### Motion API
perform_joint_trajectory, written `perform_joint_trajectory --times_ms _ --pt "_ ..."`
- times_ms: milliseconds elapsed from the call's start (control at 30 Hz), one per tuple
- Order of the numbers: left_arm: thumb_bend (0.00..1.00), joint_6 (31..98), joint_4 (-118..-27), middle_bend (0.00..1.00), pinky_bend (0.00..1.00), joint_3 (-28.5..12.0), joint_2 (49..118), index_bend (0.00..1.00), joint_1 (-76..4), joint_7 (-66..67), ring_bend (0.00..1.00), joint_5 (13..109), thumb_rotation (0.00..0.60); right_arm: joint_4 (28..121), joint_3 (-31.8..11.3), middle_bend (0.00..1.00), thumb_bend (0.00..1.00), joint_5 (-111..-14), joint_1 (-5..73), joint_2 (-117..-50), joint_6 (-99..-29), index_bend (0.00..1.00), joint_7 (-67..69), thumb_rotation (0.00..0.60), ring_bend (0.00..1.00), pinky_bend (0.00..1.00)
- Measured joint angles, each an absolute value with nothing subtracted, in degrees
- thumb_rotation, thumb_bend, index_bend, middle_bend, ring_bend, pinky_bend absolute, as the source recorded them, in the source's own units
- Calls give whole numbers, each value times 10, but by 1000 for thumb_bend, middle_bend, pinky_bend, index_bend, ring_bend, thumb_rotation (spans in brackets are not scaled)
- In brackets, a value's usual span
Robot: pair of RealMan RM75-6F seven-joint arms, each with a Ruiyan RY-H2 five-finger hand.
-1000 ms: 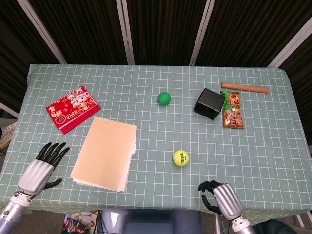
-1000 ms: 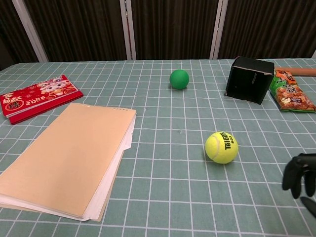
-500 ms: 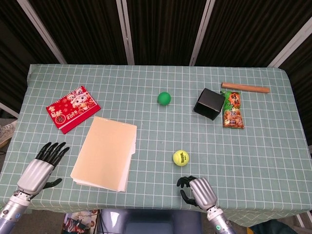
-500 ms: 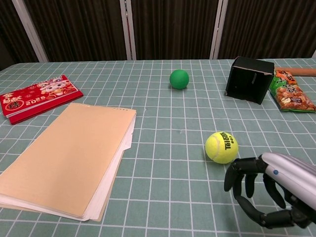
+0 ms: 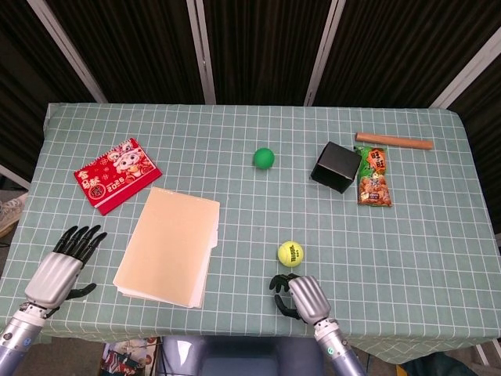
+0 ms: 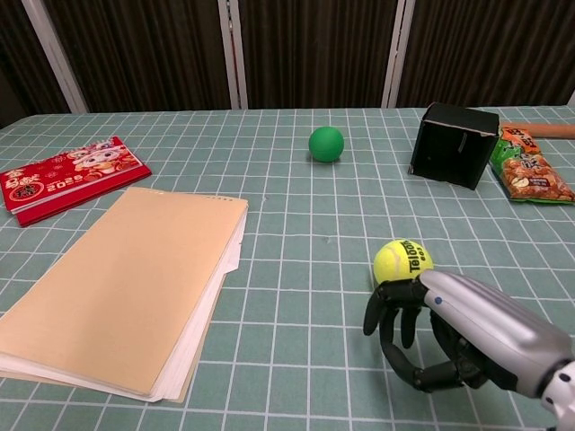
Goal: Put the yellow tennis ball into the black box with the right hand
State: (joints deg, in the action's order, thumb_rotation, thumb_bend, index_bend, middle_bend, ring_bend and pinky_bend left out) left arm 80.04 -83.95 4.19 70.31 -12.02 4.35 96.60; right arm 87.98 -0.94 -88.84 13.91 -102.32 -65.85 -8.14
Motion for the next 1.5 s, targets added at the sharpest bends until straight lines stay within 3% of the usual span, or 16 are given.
perform_joint_trajectory --times_ms 533,1167,1500 --pt "66 773 -830 0 0 30 709 0 -129 42 0 934 600 819 -48 469 538 -843 188 -1054 -616 360 -38 600 471 720" --pt "66 761 -825 0 0 29 722 0 -134 55 0 924 600 792 -75 459 538 -831 231 -1024 -605 357 13 600 466 719" --pt "66 759 -823 0 0 27 726 0 -135 59 0 917 600 775 -88 398 558 -818 249 -1014 -593 293 58 600 427 704"
